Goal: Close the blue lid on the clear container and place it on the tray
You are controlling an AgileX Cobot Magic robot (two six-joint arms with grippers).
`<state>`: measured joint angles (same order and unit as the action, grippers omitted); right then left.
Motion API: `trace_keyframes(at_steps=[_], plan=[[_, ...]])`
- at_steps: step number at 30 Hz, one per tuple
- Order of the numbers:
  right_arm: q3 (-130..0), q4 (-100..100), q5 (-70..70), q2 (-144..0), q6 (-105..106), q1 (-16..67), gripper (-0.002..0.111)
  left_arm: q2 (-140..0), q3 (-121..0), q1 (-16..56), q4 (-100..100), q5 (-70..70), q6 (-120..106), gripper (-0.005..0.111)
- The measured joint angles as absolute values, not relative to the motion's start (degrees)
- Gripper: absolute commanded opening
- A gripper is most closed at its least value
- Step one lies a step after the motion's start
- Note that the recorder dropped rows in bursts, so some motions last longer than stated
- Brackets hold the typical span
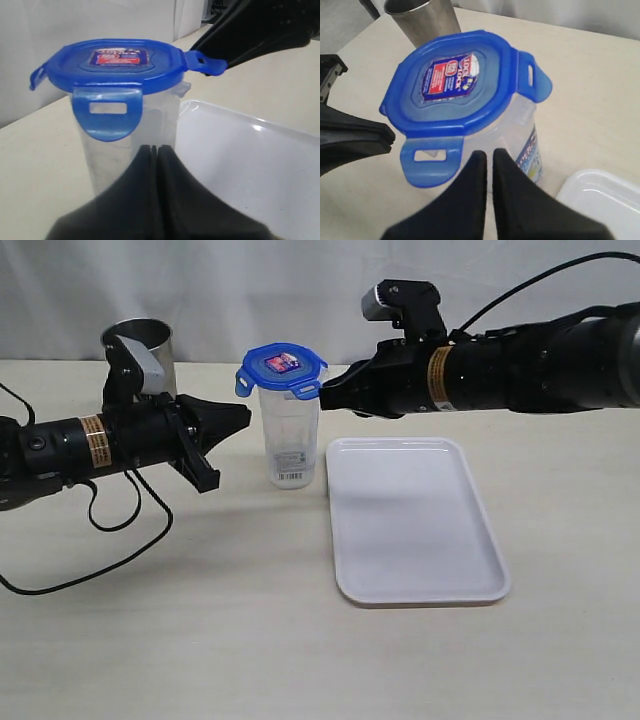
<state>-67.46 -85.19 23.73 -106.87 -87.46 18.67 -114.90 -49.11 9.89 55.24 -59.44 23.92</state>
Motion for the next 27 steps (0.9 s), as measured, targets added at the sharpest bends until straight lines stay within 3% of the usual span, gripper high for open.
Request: trace_keyframes(at_steps=[10,20,27], plan=[[-67.6,-86.1,9.4,-104.0,-87.5,17.9,0.005,-114.9,-49.1,10.1,54.9,-56.5,25.7,0.0],[-68.0,-86.2,17.9,-104.0,-89.1,15.0,0.005,-114.9,-49.3,9.4,34.3,-53.2,17.9,0.0],[-68.0,-91.5,19.2,-104.0,-93.2,15.0,0.005,-114.9,-53.2,8.9,30.7,-52.2,18.1,0.0]])
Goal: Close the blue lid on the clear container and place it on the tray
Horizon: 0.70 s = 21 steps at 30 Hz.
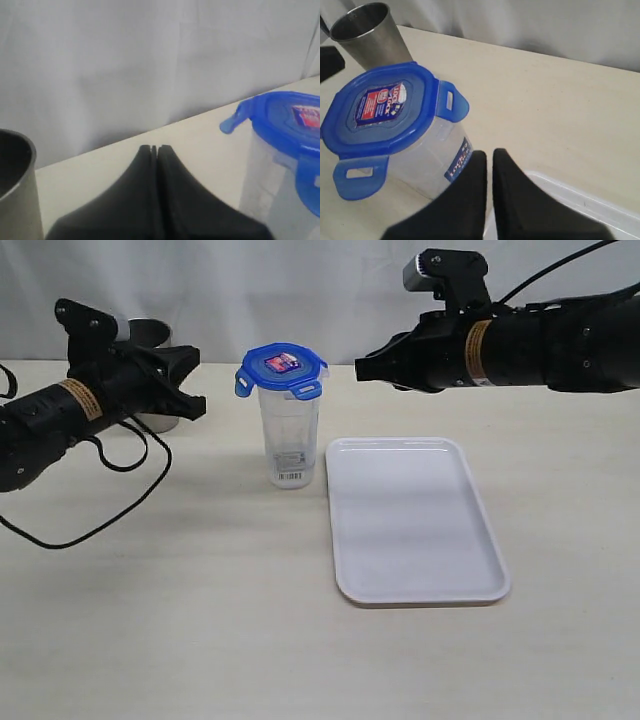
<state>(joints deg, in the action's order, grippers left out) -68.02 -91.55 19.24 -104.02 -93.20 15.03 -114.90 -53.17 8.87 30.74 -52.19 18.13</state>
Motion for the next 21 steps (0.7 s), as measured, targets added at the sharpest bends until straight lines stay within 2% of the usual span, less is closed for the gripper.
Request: trace_keyframes(at_steps=[6,10,14,21], plan=[[-68.0,-98.7,20.9,-104.0,-100.6,14.1,0.005,-115.0,-62.0,6.8,34.5,-41.5,28.5,0.0],[-68.0,-99.3,26.2,-104.0,-101.3,12.6,0.005,-115.0,-72.2,6.8,52.3,-29.5,43.6,0.0],[-67.4,-99.3,33.1,-104.0,-99.8,11.5,0.005,-115.0,-78.3,7.3,77.0,-31.8,63.9,0.0],[-65.2,-99.7,35.9,-104.0,-96.0,11.5,0.005,-115.0,-80.9,7.5,95.0,-38.4,78.6,0.0]])
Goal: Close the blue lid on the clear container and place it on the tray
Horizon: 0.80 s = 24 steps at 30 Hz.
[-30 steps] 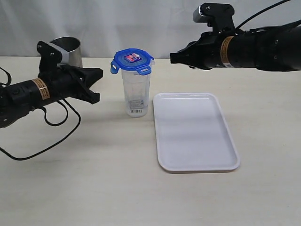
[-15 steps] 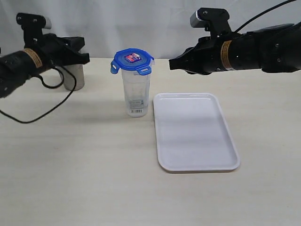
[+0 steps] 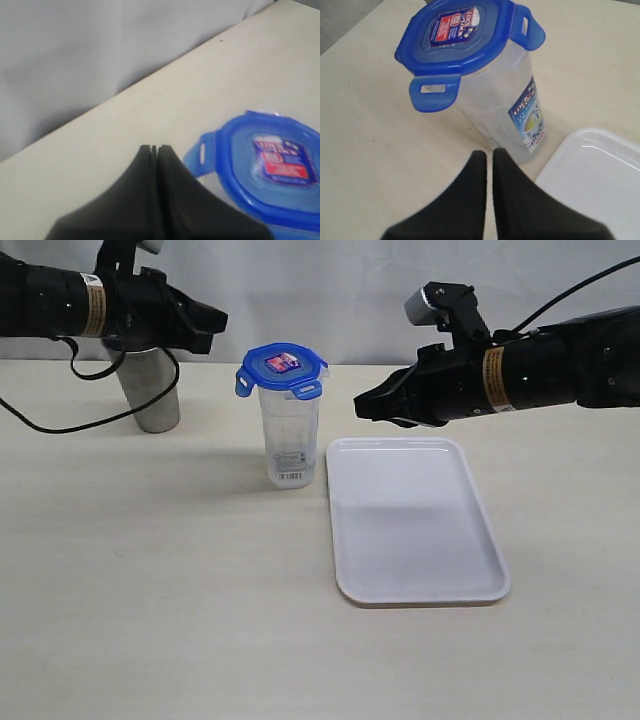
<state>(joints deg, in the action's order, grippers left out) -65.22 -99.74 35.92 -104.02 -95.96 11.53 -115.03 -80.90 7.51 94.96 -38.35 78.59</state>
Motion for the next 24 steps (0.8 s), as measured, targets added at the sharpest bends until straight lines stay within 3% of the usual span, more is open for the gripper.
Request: trace_keyframes(at_steps=[11,24], plan=[[-65.2,-99.7,37.4,-104.1,-95.3,11.5,0.005,-115.9,-80.9,8.2,96.0,-45.9,80.3,0.0],[-65.2,-99.7,37.5,-104.7,-94.3,11.5,0.005,-116.5,-80.9,9.1,95.8,-39.9,79.0,0.0]])
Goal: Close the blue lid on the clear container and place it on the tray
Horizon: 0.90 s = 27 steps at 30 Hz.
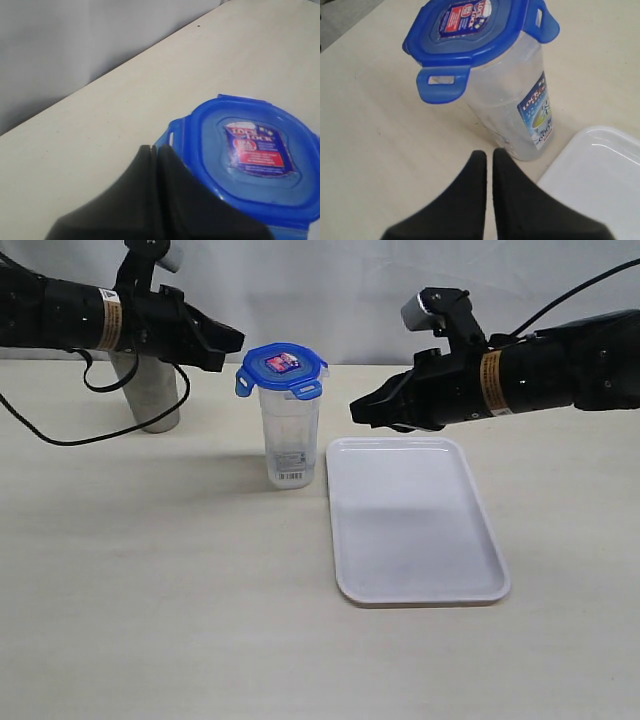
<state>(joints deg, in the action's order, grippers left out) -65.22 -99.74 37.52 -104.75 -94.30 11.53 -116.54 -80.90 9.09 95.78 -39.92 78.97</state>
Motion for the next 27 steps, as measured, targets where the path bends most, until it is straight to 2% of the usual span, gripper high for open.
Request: trace_keyframes(at_steps=[27], plan=[[-65.2,-93.8,38.8,-105.6,-83.2,11.5,0.005,-116.6,-80.9,8.5,96.0,-40.1,77.9,0.0]])
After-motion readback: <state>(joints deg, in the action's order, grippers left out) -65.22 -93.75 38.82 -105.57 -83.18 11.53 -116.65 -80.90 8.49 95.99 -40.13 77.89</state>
